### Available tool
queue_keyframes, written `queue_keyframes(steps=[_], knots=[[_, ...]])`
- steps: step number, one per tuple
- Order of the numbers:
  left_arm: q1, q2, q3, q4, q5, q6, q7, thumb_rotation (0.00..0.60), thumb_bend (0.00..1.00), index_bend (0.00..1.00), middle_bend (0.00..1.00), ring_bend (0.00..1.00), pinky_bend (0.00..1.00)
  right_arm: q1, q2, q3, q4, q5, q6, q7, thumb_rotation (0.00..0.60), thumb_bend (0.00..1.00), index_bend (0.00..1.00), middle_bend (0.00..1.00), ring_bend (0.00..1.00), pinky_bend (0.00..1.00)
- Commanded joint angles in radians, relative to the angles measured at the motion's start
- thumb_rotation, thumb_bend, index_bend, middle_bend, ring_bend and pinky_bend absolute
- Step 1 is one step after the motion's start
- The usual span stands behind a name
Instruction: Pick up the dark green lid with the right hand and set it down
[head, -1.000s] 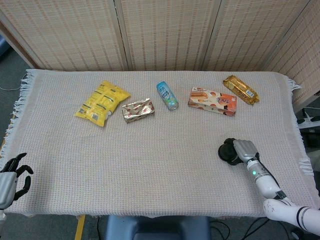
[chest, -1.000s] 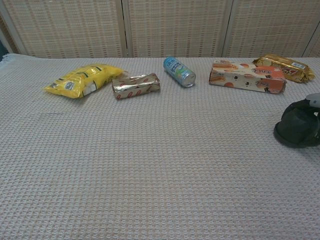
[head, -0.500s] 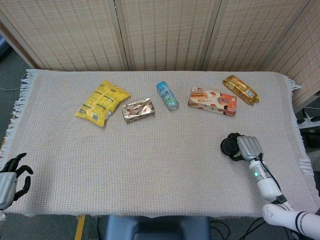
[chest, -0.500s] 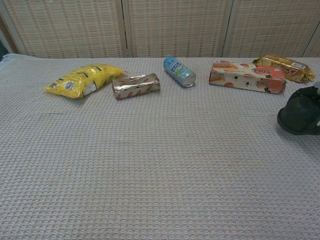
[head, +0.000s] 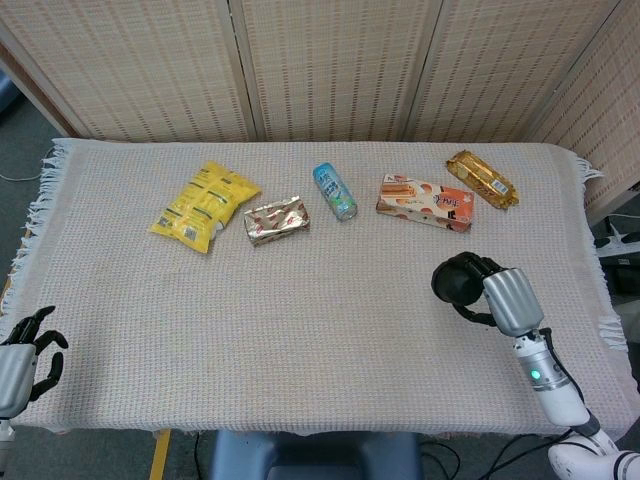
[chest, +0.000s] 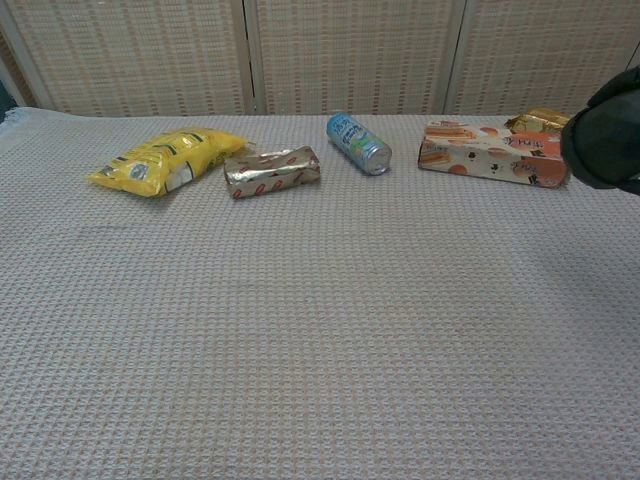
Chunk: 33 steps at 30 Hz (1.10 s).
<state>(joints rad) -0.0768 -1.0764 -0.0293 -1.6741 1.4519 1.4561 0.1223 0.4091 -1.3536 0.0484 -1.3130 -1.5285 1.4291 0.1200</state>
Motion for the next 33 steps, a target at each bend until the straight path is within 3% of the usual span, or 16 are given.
queue_keyframes(steps=[1, 5, 7, 9, 11, 14, 19, 22, 25, 28, 33], knots=[[0.0, -0.001, 0.001, -0.002, 0.002, 0.001, 0.004, 0.6, 0.53, 0.5, 0.13, 0.18, 0.54, -0.024, 0.021, 0.016, -0.007, 0.094, -0.069, -0.149, 0.6, 0.38, 0.73, 0.56, 0.66, 0.74], [0.0, -0.003, 0.001, -0.002, 0.0, 0.0, 0.007, 0.6, 0.53, 0.5, 0.13, 0.18, 0.54, -0.02, 0.078, 0.057, -0.127, 0.362, -0.233, -0.429, 0.6, 0.38, 0.74, 0.57, 0.67, 0.76], [0.0, -0.002, 0.0, -0.002, -0.003, -0.001, 0.007, 0.6, 0.53, 0.5, 0.13, 0.18, 0.54, -0.009, 0.085, 0.08, -0.159, 0.47, -0.258, -0.543, 0.6, 0.38, 0.74, 0.57, 0.68, 0.77], [0.0, -0.002, 0.0, -0.002, -0.004, -0.001, 0.006, 0.6, 0.53, 0.5, 0.13, 0.18, 0.54, 0.001, 0.074, 0.103, -0.171, 0.53, -0.249, -0.607, 0.6, 0.38, 0.74, 0.57, 0.68, 0.77], [0.001, -0.002, 0.0, -0.001, -0.003, 0.0, 0.005, 0.6, 0.53, 0.5, 0.13, 0.18, 0.54, 0.004, 0.062, 0.111, -0.168, 0.52, -0.238, -0.596, 0.6, 0.38, 0.74, 0.57, 0.68, 0.77], [0.001, -0.002, 0.001, -0.001, -0.001, 0.0, 0.005, 0.6, 0.53, 0.5, 0.13, 0.18, 0.54, 0.002, 0.052, 0.105, -0.154, 0.419, -0.224, -0.49, 0.6, 0.38, 0.74, 0.57, 0.68, 0.77], [-0.001, -0.003, 0.003, 0.0, 0.002, -0.003, 0.007, 0.6, 0.53, 0.5, 0.13, 0.18, 0.54, -0.008, 0.038, 0.054, -0.084, 0.092, -0.129, -0.096, 0.6, 0.38, 0.74, 0.57, 0.67, 0.77], [-0.001, -0.003, 0.003, 0.0, 0.003, -0.002, 0.008, 0.6, 0.53, 0.5, 0.13, 0.18, 0.54, -0.008, 0.012, 0.031, 0.002, -0.073, -0.008, 0.149, 0.6, 0.38, 0.74, 0.57, 0.66, 0.77], [0.0, -0.003, 0.004, 0.0, 0.003, -0.002, 0.007, 0.6, 0.53, 0.5, 0.13, 0.18, 0.54, -0.008, -0.027, 0.022, 0.102, -0.172, 0.115, 0.344, 0.6, 0.38, 0.73, 0.57, 0.65, 0.76], [0.0, -0.003, 0.003, 0.0, 0.002, -0.003, 0.007, 0.6, 0.53, 0.5, 0.13, 0.18, 0.54, -0.013, -0.041, 0.02, 0.148, -0.18, 0.145, 0.405, 0.6, 0.38, 0.73, 0.57, 0.65, 0.76], [-0.001, -0.003, 0.003, 0.0, 0.0, -0.005, 0.009, 0.6, 0.53, 0.5, 0.13, 0.18, 0.54, -0.023, -0.016, 0.018, 0.122, -0.112, 0.055, 0.276, 0.6, 0.38, 0.73, 0.57, 0.65, 0.76]])
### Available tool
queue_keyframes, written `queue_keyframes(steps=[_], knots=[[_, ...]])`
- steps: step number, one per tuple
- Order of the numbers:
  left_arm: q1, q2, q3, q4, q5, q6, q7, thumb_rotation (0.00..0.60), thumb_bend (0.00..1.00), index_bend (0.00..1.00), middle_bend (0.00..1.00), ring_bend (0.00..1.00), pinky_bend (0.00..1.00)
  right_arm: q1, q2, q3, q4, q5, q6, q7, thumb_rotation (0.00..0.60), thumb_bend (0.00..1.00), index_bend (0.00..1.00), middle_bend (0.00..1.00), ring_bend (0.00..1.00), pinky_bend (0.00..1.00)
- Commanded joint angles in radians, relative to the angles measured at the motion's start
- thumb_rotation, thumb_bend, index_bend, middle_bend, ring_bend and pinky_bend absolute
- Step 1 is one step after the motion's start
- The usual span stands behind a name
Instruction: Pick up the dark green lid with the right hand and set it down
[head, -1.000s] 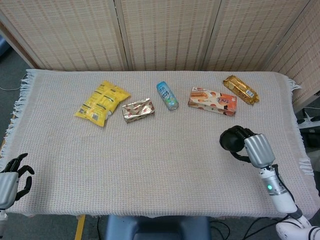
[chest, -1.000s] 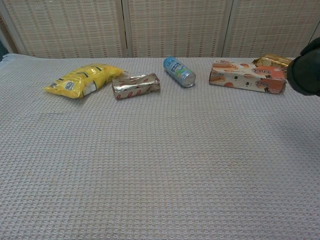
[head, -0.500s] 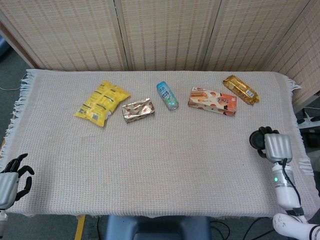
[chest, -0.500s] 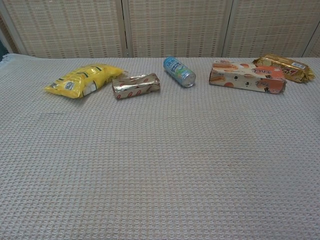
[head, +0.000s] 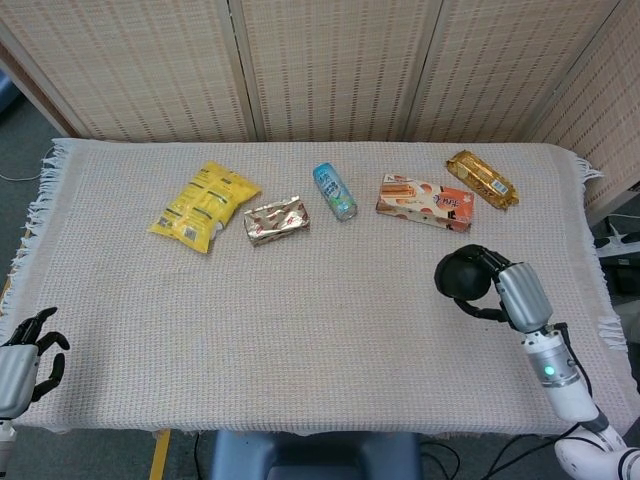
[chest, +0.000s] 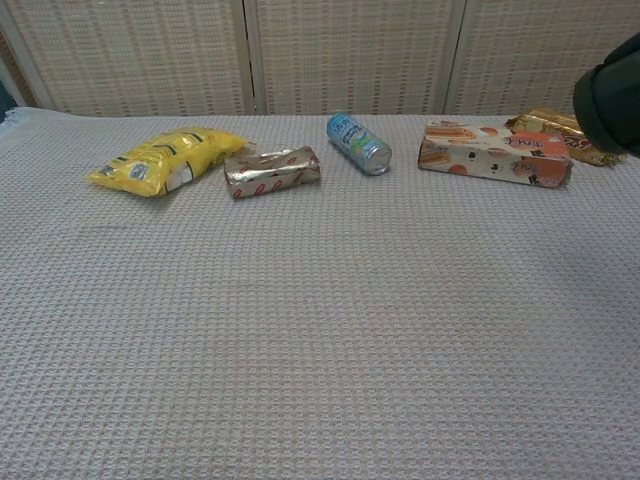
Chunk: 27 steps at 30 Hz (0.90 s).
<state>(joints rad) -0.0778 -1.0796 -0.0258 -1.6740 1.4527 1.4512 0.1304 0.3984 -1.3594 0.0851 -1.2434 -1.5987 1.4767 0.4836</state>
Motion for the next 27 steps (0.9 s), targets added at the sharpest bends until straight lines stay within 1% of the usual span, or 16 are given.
queue_keyframes(steps=[1, 2, 3, 5, 7, 10, 12, 13, 16, 20, 23, 27], knots=[[-0.001, 0.0, 0.0, 0.0, -0.001, -0.001, 0.002, 0.6, 0.53, 0.5, 0.13, 0.18, 0.54, -0.015, 0.0, -0.018, 0.034, -0.015, -0.026, -0.138, 0.6, 0.38, 0.73, 0.57, 0.65, 0.76], [-0.001, 0.0, 0.0, -0.001, -0.001, -0.002, 0.002, 0.6, 0.53, 0.5, 0.13, 0.18, 0.54, -0.017, 0.012, -0.016, 0.01, 0.019, -0.065, -0.197, 0.6, 0.38, 0.73, 0.57, 0.65, 0.76], [-0.001, 0.0, 0.0, -0.001, -0.001, -0.002, 0.002, 0.6, 0.53, 0.5, 0.13, 0.18, 0.54, -0.02, 0.031, -0.012, -0.03, 0.073, -0.123, -0.286, 0.6, 0.38, 0.73, 0.57, 0.65, 0.76], [0.0, 0.0, 0.0, -0.001, -0.002, -0.002, 0.002, 0.6, 0.53, 0.5, 0.13, 0.18, 0.54, -0.02, 0.066, -0.004, -0.1, 0.171, -0.216, -0.424, 0.6, 0.38, 0.73, 0.57, 0.65, 0.76], [-0.001, 0.0, -0.001, -0.001, -0.004, -0.002, 0.002, 0.6, 0.53, 0.5, 0.13, 0.18, 0.54, -0.012, 0.106, 0.011, -0.18, 0.308, -0.323, -0.568, 0.6, 0.38, 0.73, 0.57, 0.65, 0.77], [-0.001, 0.0, -0.001, -0.001, -0.005, -0.003, 0.002, 0.6, 0.53, 0.5, 0.13, 0.18, 0.54, -0.006, 0.121, 0.019, -0.212, 0.363, -0.356, -0.62, 0.6, 0.38, 0.73, 0.57, 0.65, 0.77], [-0.001, 0.0, -0.001, -0.001, -0.007, -0.004, 0.003, 0.6, 0.53, 0.5, 0.13, 0.18, 0.54, 0.011, 0.143, 0.036, -0.26, 0.485, -0.416, -0.726, 0.6, 0.38, 0.73, 0.57, 0.65, 0.77], [-0.002, 0.0, -0.002, -0.001, -0.007, -0.005, 0.003, 0.6, 0.53, 0.5, 0.13, 0.18, 0.54, 0.022, 0.136, 0.042, -0.255, 0.512, -0.425, -0.762, 0.6, 0.38, 0.73, 0.57, 0.65, 0.77], [-0.002, -0.001, -0.002, -0.002, -0.009, -0.006, 0.006, 0.6, 0.53, 0.5, 0.13, 0.18, 0.54, 0.033, 0.109, 0.045, -0.24, 0.52, -0.429, -0.781, 0.6, 0.38, 0.73, 0.57, 0.65, 0.76], [-0.002, 0.0, -0.001, -0.003, -0.01, -0.007, 0.008, 0.6, 0.53, 0.5, 0.13, 0.18, 0.54, 0.043, 0.088, 0.027, -0.206, 0.496, -0.46, -0.769, 0.6, 0.38, 0.7, 0.57, 0.63, 0.74], [-0.001, 0.0, -0.001, -0.003, -0.008, -0.005, 0.007, 0.6, 0.53, 0.5, 0.13, 0.18, 0.54, 0.055, 0.079, 0.02, -0.186, 0.495, -0.499, -0.753, 0.6, 0.38, 0.7, 0.57, 0.61, 0.72], [-0.001, -0.001, 0.0, -0.002, -0.006, -0.004, 0.008, 0.6, 0.53, 0.5, 0.13, 0.18, 0.54, 0.063, 0.053, 0.021, -0.148, 0.459, -0.508, -0.703, 0.6, 0.38, 0.7, 0.57, 0.61, 0.72]])
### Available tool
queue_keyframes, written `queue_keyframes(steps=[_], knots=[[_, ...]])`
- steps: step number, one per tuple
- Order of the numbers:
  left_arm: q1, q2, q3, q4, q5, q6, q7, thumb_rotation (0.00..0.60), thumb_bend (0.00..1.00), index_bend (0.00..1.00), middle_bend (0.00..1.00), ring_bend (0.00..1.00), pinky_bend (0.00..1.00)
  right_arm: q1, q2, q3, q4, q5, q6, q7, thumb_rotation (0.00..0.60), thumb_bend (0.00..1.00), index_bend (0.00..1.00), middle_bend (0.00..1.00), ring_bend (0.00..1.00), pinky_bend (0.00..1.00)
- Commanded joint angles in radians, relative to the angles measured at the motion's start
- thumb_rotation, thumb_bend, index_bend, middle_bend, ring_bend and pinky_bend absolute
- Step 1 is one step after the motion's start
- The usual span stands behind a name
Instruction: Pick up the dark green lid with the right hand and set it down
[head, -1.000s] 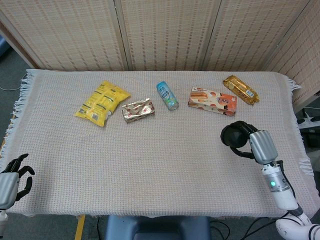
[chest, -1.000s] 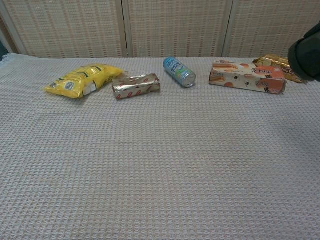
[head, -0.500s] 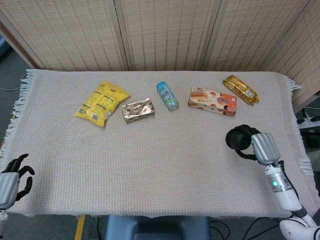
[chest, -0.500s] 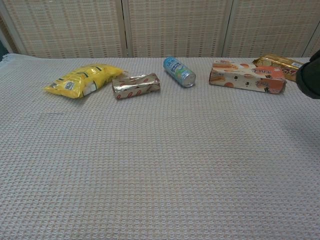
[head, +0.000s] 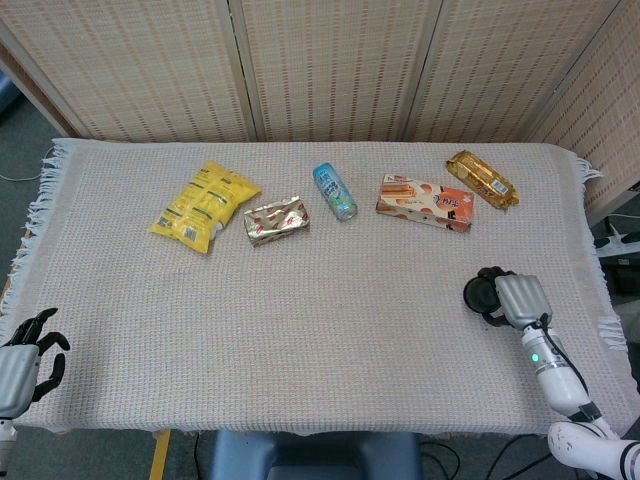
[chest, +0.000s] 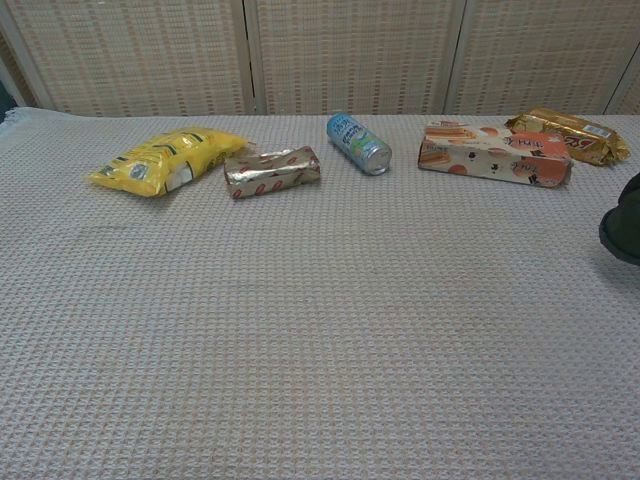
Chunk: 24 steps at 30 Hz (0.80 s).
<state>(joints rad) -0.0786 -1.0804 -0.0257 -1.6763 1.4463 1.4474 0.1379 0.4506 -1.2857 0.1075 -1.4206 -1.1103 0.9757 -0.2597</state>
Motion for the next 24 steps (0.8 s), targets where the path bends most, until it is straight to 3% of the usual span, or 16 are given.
queue_keyframes(steps=[1, 16, 24], knots=[[-0.001, 0.0, 0.0, 0.0, 0.0, -0.001, 0.001, 0.6, 0.53, 0.5, 0.13, 0.18, 0.54, 0.012, -0.027, 0.0, 0.039, -0.039, -0.009, 0.056, 0.6, 0.38, 0.7, 0.57, 0.61, 0.72], [-0.001, 0.002, 0.002, 0.001, 0.004, -0.002, -0.004, 0.6, 0.53, 0.5, 0.13, 0.18, 0.54, 0.053, -0.093, -0.003, 0.175, -0.076, -0.13, 0.218, 0.6, 0.38, 0.68, 0.56, 0.58, 0.69], [-0.001, 0.003, 0.003, 0.002, 0.007, -0.002, -0.008, 0.6, 0.53, 0.5, 0.13, 0.18, 0.54, 0.062, -0.058, -0.012, 0.148, -0.062, -0.192, 0.247, 0.6, 0.38, 0.55, 0.34, 0.29, 0.47]])
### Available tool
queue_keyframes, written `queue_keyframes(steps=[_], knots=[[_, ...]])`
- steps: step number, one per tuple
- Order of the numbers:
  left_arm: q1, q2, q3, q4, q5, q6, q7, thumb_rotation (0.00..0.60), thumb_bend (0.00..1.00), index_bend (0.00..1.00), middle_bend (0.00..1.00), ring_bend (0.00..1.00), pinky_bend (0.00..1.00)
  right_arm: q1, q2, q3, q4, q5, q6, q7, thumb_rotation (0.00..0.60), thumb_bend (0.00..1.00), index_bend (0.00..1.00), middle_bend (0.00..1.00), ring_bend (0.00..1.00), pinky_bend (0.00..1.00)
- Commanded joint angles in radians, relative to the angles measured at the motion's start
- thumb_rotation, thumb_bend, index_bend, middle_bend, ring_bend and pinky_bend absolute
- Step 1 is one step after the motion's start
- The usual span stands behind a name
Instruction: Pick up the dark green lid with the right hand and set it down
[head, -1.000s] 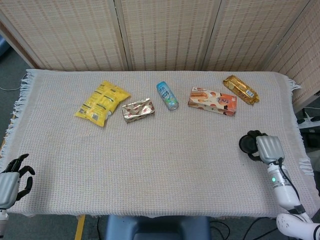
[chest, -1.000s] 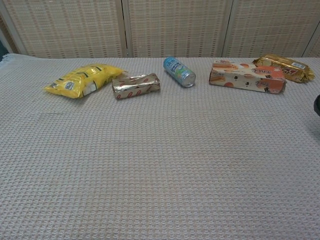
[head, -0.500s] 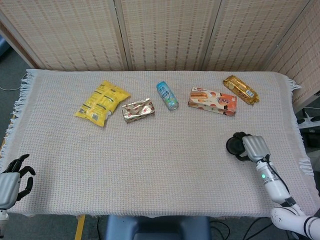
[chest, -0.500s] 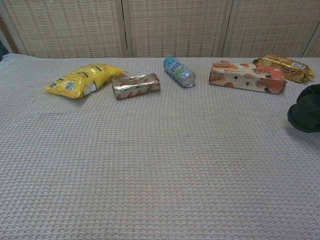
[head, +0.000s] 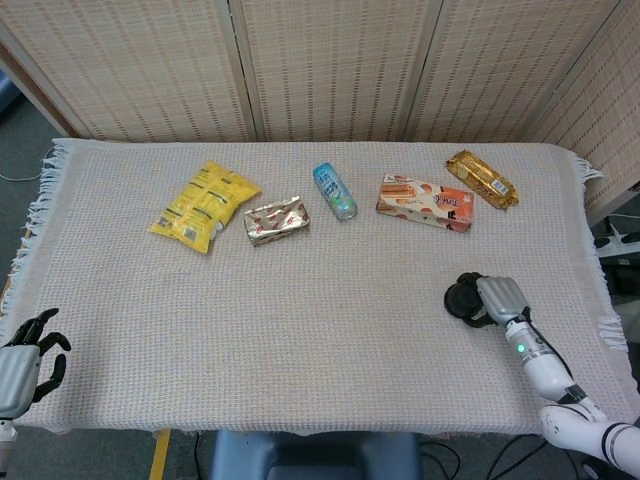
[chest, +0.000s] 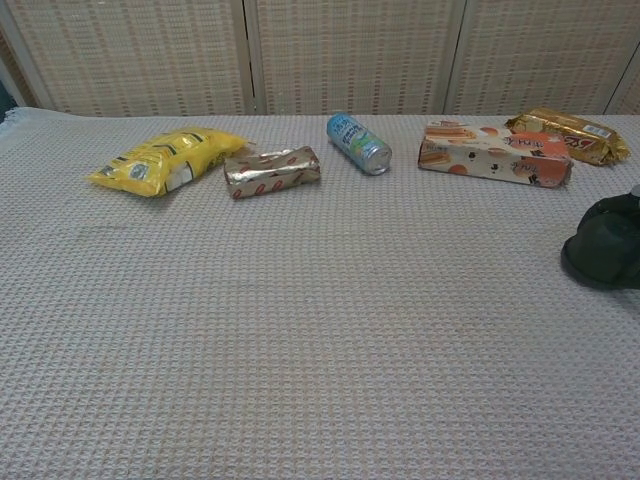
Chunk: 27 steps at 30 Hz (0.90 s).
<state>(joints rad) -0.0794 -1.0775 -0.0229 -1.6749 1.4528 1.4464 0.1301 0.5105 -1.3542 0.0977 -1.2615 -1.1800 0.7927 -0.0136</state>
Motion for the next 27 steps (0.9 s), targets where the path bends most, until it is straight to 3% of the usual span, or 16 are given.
queue_keyframes(steps=[1, 8, 10, 13, 17, 19, 27], knots=[[0.0, 0.0, 0.001, 0.0, 0.001, -0.001, 0.0, 0.6, 0.53, 0.5, 0.13, 0.18, 0.54, 0.002, 0.014, -0.003, -0.016, 0.01, -0.012, -0.001, 0.6, 0.38, 0.54, 0.31, 0.26, 0.45], [0.0, -0.001, 0.001, -0.001, 0.0, -0.001, 0.005, 0.6, 0.53, 0.5, 0.14, 0.19, 0.54, 0.006, 0.05, -0.016, -0.057, 0.045, -0.041, -0.038, 0.6, 0.36, 0.47, 0.08, 0.02, 0.27], [0.0, -0.001, 0.001, 0.0, 0.001, 0.0, 0.004, 0.6, 0.53, 0.5, 0.14, 0.19, 0.54, 0.008, 0.058, -0.021, -0.068, 0.057, -0.045, -0.056, 0.6, 0.35, 0.44, 0.02, 0.0, 0.22], [0.0, -0.001, 0.001, 0.0, 0.001, 0.0, 0.003, 0.6, 0.53, 0.5, 0.14, 0.19, 0.54, 0.01, 0.068, -0.028, -0.082, 0.073, -0.05, -0.082, 0.6, 0.34, 0.34, 0.0, 0.0, 0.17], [0.0, 0.0, 0.002, 0.0, 0.003, 0.0, 0.001, 0.6, 0.53, 0.5, 0.14, 0.19, 0.54, 0.018, 0.091, -0.039, -0.108, 0.112, -0.072, -0.12, 0.6, 0.32, 0.09, 0.0, 0.0, 0.12], [0.001, 0.0, 0.002, 0.0, 0.005, 0.002, 0.001, 0.6, 0.53, 0.5, 0.14, 0.19, 0.54, 0.022, 0.106, -0.043, -0.128, 0.134, -0.078, -0.141, 0.6, 0.3, 0.01, 0.0, 0.0, 0.09], [0.0, -0.001, 0.002, 0.0, 0.004, 0.001, 0.004, 0.6, 0.53, 0.5, 0.14, 0.2, 0.54, 0.004, 0.13, -0.042, -0.177, 0.145, 0.005, -0.176, 0.6, 0.24, 0.0, 0.0, 0.0, 0.05]])
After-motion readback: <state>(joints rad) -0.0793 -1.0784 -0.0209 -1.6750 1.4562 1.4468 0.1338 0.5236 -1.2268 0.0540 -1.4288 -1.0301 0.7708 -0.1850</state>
